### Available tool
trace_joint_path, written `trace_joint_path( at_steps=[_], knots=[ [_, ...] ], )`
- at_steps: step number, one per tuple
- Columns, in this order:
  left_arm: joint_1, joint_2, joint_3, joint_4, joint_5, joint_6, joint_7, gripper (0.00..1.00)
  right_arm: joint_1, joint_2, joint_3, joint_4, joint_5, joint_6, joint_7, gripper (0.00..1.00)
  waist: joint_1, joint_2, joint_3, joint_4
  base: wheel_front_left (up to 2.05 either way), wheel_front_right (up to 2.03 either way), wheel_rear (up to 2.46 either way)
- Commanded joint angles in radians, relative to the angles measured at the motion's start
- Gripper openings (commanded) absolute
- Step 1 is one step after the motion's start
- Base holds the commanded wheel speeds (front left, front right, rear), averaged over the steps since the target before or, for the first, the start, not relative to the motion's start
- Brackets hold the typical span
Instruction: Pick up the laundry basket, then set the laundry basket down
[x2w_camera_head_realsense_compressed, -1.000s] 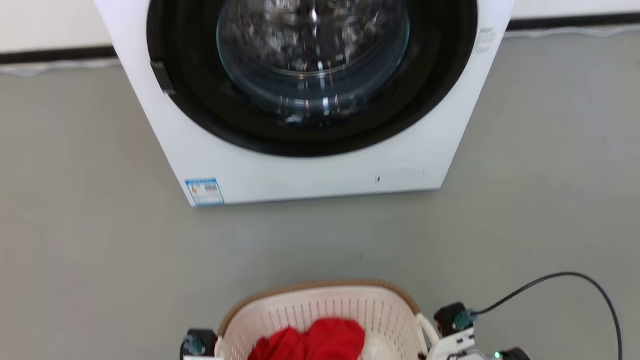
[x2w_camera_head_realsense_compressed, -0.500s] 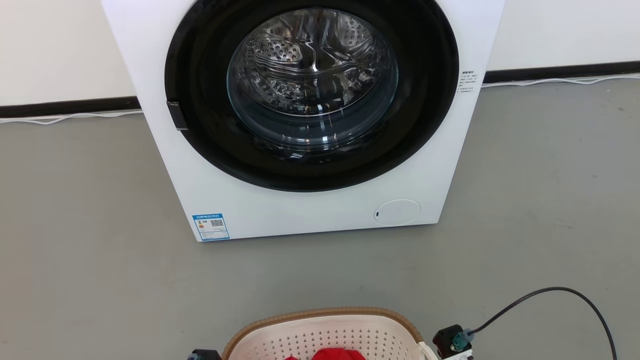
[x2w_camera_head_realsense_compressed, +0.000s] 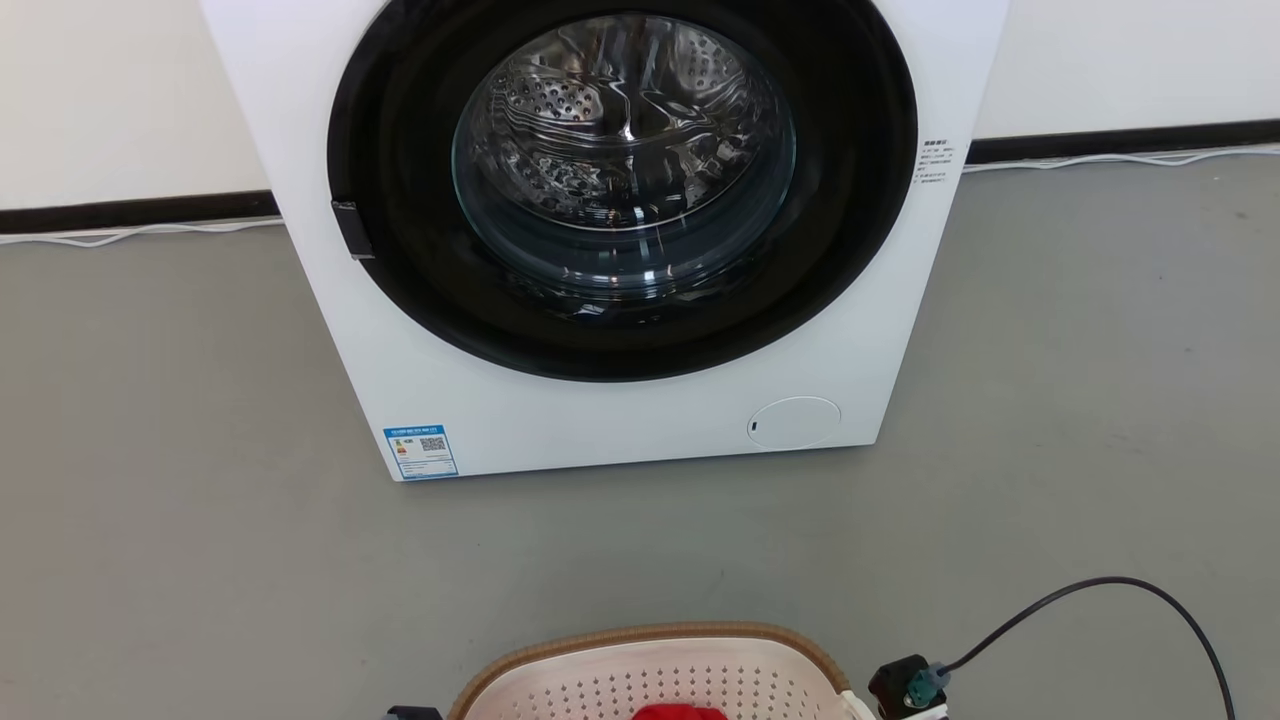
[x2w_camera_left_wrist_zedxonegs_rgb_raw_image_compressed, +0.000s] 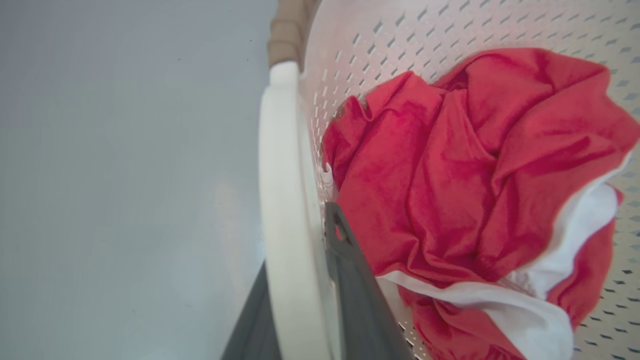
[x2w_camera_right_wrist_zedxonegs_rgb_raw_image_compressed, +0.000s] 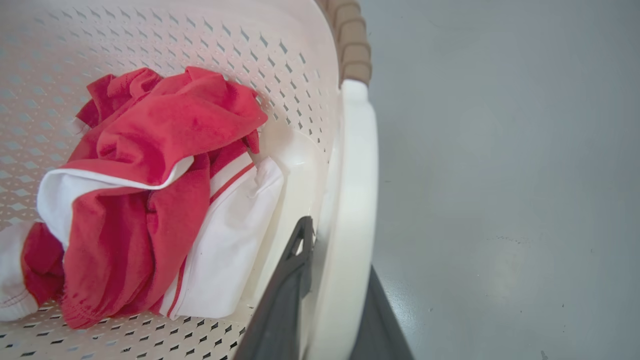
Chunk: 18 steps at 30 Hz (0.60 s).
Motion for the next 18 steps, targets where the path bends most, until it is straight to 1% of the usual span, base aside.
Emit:
trace_joint_path(
  at_steps=[1,18],
  knots=[
    [-0.038,0.009,0.010,-0.028,-0.002,-0.004,-0.021,0.00,-0.023,0.025,0.030,-0.022,0.002,0.025,-0.004,0.00,0.0000,0.0000,0.001,0.000,0.00,0.00,0.00],
    [-0.056,0.009,-0.026,-0.007,-0.035,0.006,-0.032,0.00,-0.038,0.025,0.054,-0.022,0.034,0.025,-0.017,0.00,0.0000,0.0000,0.028,-0.006,0.00,0.00,0.00]
  ],
)
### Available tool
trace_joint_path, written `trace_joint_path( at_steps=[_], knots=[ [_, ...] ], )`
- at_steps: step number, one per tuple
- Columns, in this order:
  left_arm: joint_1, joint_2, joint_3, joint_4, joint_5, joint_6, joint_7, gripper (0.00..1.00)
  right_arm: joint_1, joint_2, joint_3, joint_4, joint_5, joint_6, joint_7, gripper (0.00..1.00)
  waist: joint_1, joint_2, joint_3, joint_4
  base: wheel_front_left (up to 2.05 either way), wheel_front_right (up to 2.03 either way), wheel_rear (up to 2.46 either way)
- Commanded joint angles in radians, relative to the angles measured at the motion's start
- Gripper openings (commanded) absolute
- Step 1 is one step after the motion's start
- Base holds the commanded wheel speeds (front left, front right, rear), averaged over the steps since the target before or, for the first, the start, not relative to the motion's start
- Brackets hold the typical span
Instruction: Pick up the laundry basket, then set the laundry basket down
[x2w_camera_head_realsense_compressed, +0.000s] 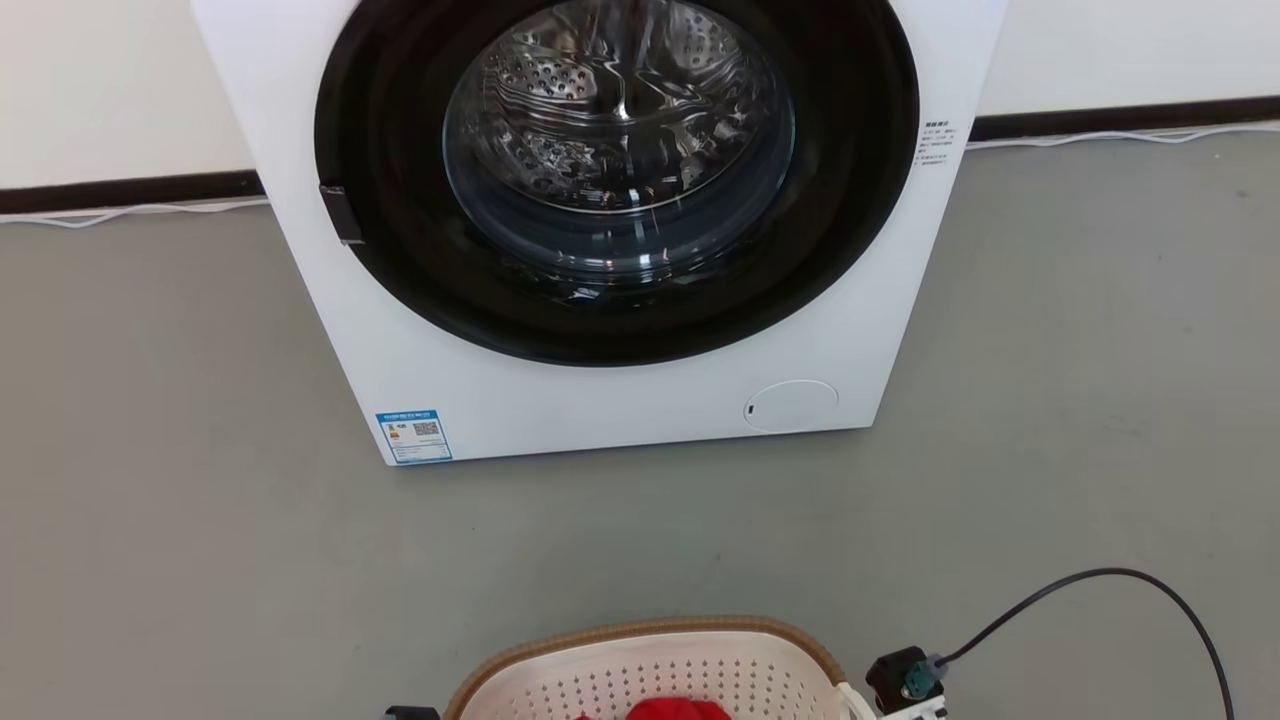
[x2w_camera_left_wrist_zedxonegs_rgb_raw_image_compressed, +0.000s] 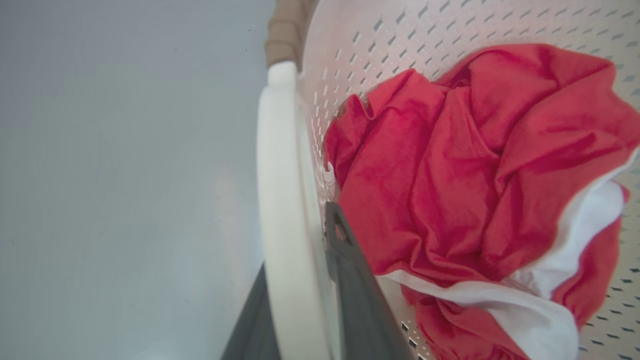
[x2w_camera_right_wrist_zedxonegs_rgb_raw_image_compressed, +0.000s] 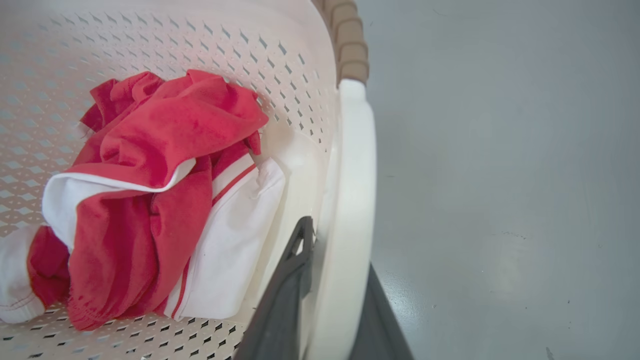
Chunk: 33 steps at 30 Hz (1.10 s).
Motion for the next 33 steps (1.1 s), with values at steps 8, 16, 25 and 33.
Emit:
trace_joint_path(
  at_steps=[8,16,25,33],
  knots=[
    [-0.099,0.012,0.012,-0.011,-0.006,0.004,-0.043,0.00,-0.061,0.025,0.023,-0.022,-0.001,0.025,-0.043,0.00,0.0000,-0.0001,0.067,-0.005,0.00,0.00,0.00],
    [-0.238,0.032,0.013,-0.039,0.005,0.022,-0.133,0.00,-0.167,0.025,-0.016,-0.007,-0.020,0.025,-0.177,0.00,0.0000,-0.0001,0.217,0.012,0.00,0.00,0.00],
    [-0.420,0.080,0.026,-0.058,0.011,0.036,-0.201,0.00,-0.355,0.025,-0.067,0.020,-0.041,0.025,-0.311,0.00,0.0000,-0.0001,0.441,0.019,0.00,0.00,0.00],
    [-0.610,0.127,0.030,-0.070,0.023,0.043,-0.231,0.00,-0.563,0.025,-0.125,0.085,-0.083,0.025,-0.390,0.00,0.0000,-0.0001,0.700,0.001,0.00,0.00,0.00]
  ],
)
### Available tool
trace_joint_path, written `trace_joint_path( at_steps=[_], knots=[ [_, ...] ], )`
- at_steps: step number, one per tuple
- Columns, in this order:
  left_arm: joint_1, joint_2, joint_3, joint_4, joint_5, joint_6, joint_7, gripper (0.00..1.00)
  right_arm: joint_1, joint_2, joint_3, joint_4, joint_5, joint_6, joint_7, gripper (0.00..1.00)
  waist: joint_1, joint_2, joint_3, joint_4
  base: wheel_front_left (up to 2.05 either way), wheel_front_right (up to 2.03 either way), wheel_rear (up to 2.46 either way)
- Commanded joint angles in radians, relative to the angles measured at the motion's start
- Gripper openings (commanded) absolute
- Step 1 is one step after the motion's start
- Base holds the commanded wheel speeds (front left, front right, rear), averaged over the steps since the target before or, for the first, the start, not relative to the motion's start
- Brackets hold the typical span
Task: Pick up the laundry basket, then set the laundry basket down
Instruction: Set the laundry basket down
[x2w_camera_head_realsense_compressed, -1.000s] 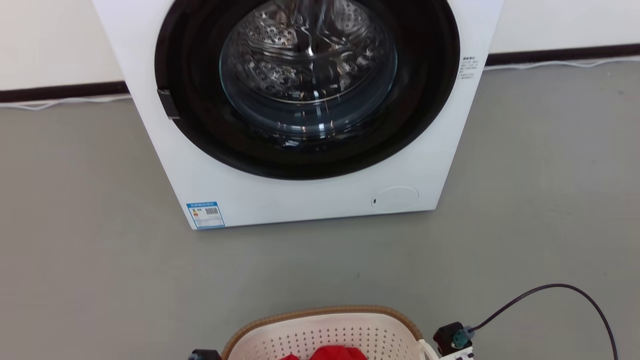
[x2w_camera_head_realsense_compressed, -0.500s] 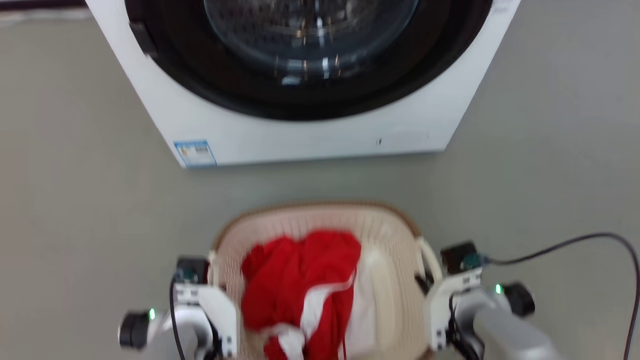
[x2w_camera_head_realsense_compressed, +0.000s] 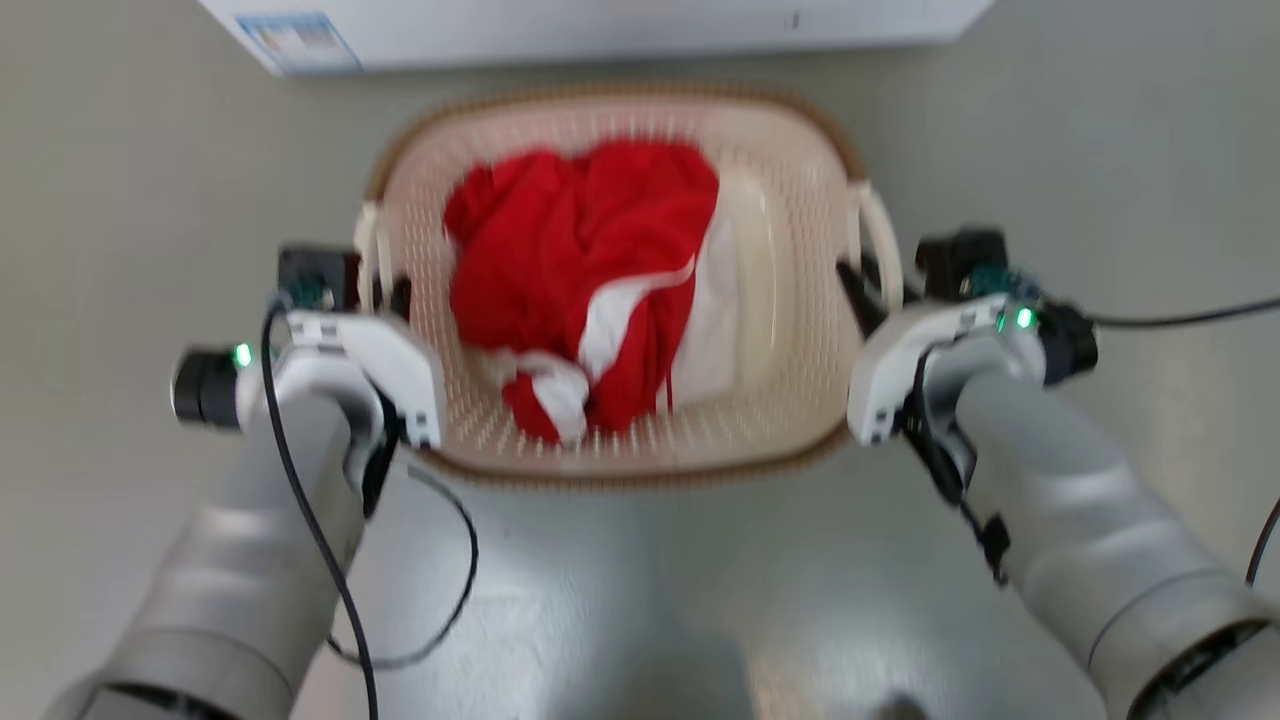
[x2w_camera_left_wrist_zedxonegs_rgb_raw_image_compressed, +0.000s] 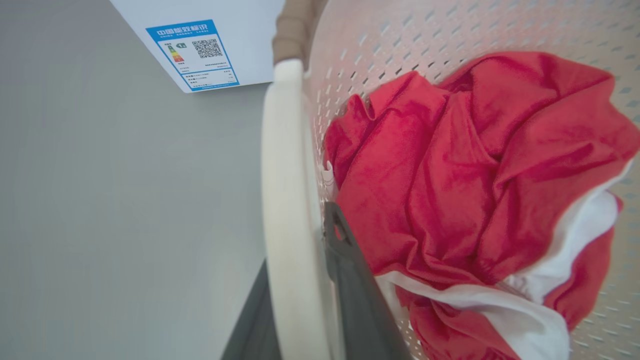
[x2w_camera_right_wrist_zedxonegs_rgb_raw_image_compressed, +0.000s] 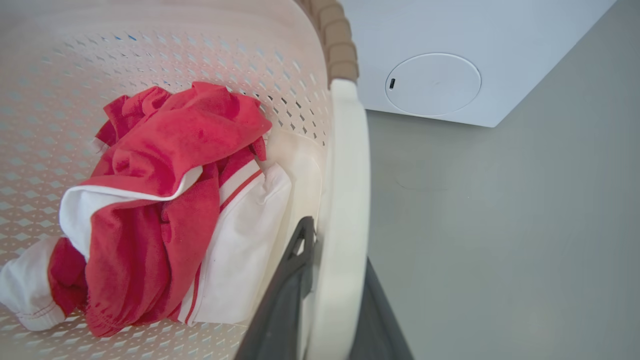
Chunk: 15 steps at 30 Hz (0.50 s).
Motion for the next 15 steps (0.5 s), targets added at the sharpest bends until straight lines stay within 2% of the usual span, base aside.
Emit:
trace_joint_path(
  at_steps=[1,5,15],
  knots=[
    [-0.055,0.047,0.015,-0.016,0.023,0.011,-0.015,0.00,-0.025,0.010,0.003,-0.006,-0.025,0.016,-0.031,0.00,0.0000,0.0000,0.136,-0.011,0.00,0.00,0.00],
    [-0.152,0.065,0.008,-0.025,0.040,0.016,-0.030,0.00,-0.111,0.010,-0.042,0.007,-0.041,0.016,-0.044,0.00,0.0000,0.0000,0.260,-0.016,0.00,0.00,0.00],
    [-0.231,0.087,-0.011,-0.011,0.065,0.018,-0.043,0.00,-0.176,0.010,-0.155,0.006,-0.122,0.016,-0.047,0.00,0.0000,0.0000,0.335,-0.022,0.00,0.00,0.00]
  ],
)
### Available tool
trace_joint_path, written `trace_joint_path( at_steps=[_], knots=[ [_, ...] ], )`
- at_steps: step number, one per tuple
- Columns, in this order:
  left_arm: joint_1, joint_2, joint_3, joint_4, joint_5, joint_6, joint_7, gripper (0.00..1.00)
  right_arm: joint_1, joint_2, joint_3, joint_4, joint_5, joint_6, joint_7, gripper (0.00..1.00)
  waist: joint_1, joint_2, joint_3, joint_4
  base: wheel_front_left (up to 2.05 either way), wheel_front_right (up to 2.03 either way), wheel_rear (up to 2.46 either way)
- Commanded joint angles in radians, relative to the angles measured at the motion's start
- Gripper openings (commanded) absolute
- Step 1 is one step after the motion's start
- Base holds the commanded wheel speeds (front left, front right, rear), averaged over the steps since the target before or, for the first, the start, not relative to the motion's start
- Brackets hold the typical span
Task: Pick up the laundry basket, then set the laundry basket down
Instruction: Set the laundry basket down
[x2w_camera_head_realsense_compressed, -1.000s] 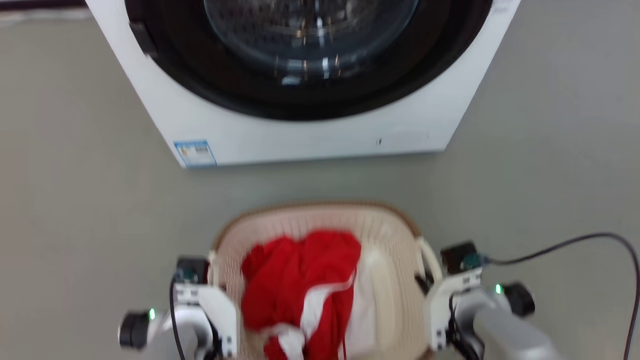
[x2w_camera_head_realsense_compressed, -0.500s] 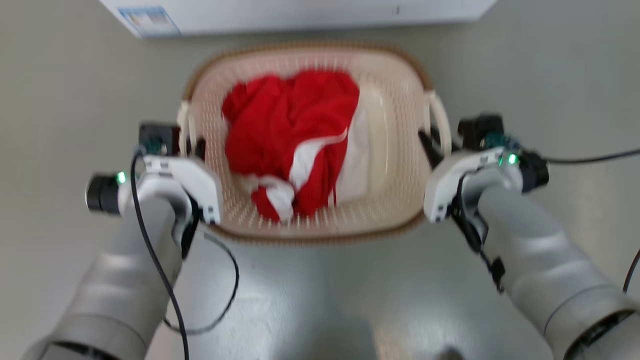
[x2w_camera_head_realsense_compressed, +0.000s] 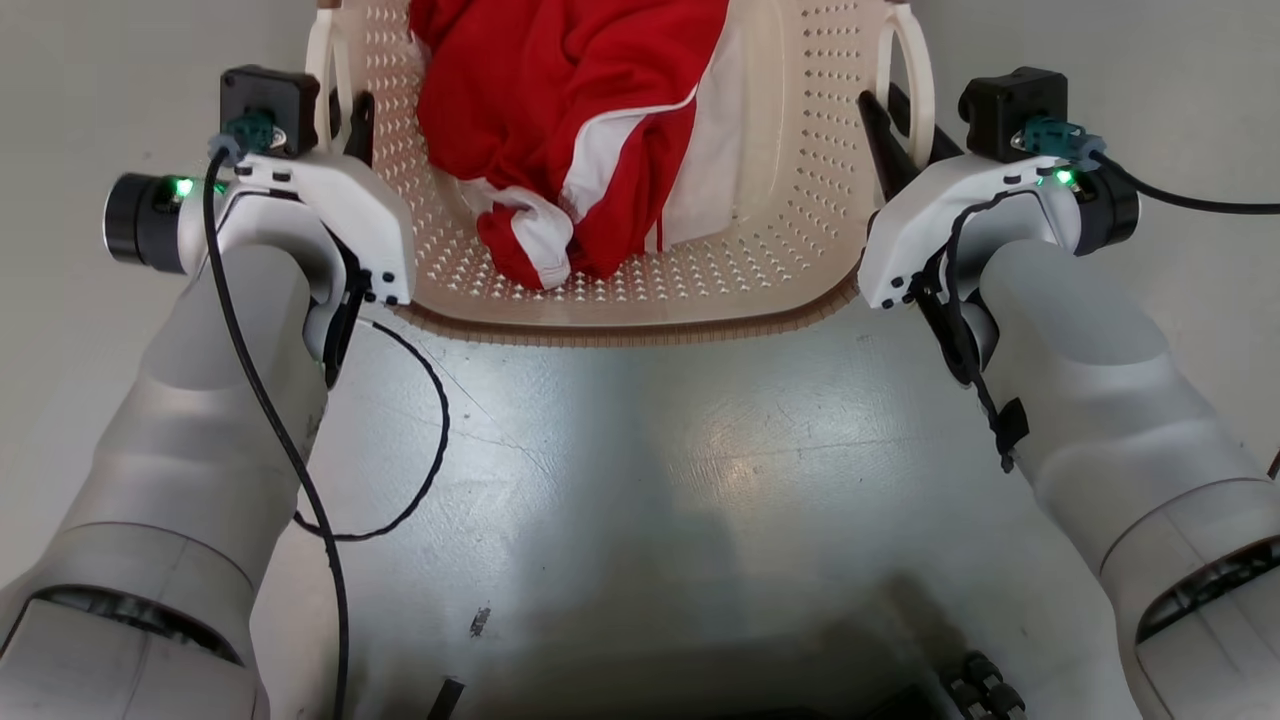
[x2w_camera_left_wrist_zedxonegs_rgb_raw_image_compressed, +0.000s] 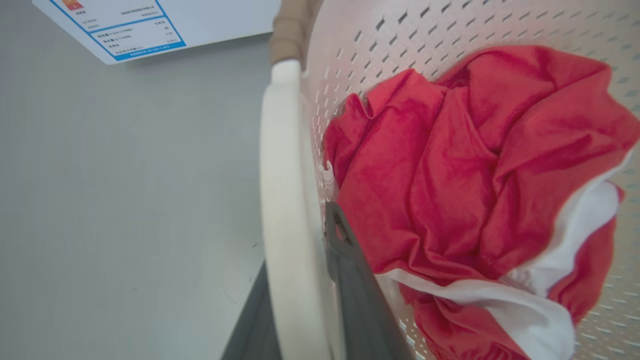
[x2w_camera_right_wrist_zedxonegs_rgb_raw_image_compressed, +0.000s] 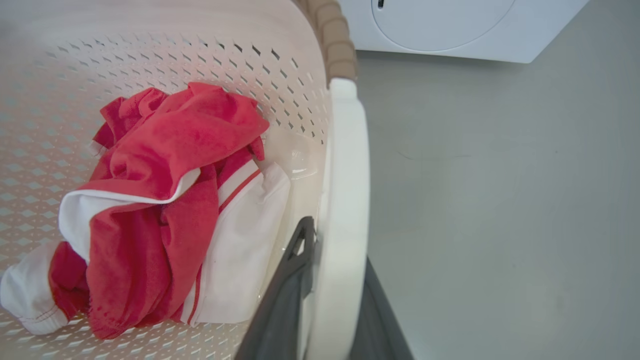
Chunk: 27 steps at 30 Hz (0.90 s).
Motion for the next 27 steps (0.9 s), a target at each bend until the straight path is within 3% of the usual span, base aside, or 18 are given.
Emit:
trace_joint_path(
  at_steps=[1,13,26,27],
  knots=[
    [-0.007,0.054,0.005,0.001,0.014,0.015,-0.010,0.00,0.017,0.002,-0.001,-0.011,-0.025,0.015,-0.015,0.00,0.0000,0.0000,0.005,-0.002,0.00,0.00,0.00],
    [-0.026,0.033,-0.007,0.033,0.010,0.004,-0.011,0.00,0.027,0.002,-0.125,-0.017,-0.135,0.015,-0.015,0.00,0.0000,0.0000,0.028,0.005,0.00,0.00,0.00],
    [-0.042,0.023,-0.015,0.061,-0.005,0.003,0.001,0.00,0.043,0.002,-0.188,-0.021,-0.195,0.015,-0.015,0.00,0.0000,0.0000,0.037,0.017,0.00,0.00,0.00],
    [-0.042,0.022,-0.013,0.063,-0.009,0.004,0.005,0.00,0.044,0.002,-0.195,-0.019,-0.195,0.015,-0.015,0.32,0.0000,0.0000,0.038,0.017,0.00,0.00,0.00]
  ],
)
